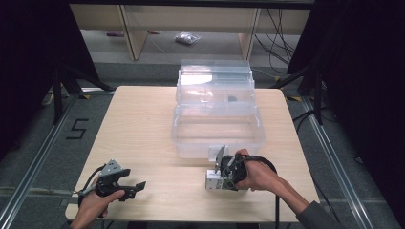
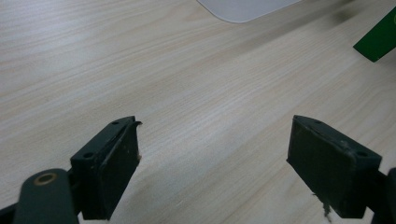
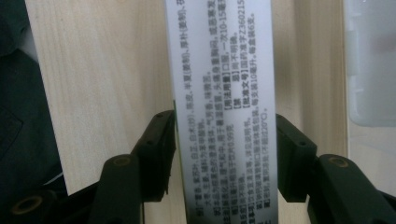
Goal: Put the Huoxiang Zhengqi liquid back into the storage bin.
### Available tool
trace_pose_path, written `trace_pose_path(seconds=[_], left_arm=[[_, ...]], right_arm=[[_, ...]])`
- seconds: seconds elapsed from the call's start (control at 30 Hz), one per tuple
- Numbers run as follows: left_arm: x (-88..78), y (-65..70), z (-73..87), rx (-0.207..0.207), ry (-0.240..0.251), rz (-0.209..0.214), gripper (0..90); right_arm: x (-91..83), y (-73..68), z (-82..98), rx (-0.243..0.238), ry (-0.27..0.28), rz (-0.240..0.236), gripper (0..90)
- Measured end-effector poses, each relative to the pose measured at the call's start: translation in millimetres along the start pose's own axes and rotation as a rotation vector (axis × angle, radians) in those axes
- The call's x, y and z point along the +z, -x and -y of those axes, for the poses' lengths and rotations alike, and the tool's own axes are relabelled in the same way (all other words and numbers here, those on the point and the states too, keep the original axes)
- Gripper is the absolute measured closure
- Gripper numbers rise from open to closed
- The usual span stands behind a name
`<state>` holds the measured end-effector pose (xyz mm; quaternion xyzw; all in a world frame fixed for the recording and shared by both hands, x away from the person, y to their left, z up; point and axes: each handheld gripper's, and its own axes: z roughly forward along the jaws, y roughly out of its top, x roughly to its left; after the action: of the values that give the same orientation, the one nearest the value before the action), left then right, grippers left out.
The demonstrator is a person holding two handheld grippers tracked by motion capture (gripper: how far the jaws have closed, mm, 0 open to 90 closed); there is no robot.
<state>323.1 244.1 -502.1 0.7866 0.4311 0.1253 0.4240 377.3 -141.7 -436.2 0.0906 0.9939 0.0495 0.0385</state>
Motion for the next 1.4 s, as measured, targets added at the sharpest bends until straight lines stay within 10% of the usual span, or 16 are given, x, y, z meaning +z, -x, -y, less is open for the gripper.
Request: trace_pose_path(seconds=[0.9, 0.93, 1.4], left_arm=[[0.6, 1.0, 0.1, -0.007, 0.008, 0.000, 15.9], [0.6, 1.1, 0.1, -0.008, 0.010, 0.000, 15.9], [0.8, 1.5, 0.4, -0.007, 0.013, -0.005, 15.9]], right_arm=[[3.0, 0.8, -9.5, -0.157, -0.057, -0.026, 64.5], [0.5, -2.0, -7.8, -0.104, -0.072, -0.031, 64.5], [-25.2, 7.2, -0.5, -0.130, -0.027, -0.029, 64.4]])
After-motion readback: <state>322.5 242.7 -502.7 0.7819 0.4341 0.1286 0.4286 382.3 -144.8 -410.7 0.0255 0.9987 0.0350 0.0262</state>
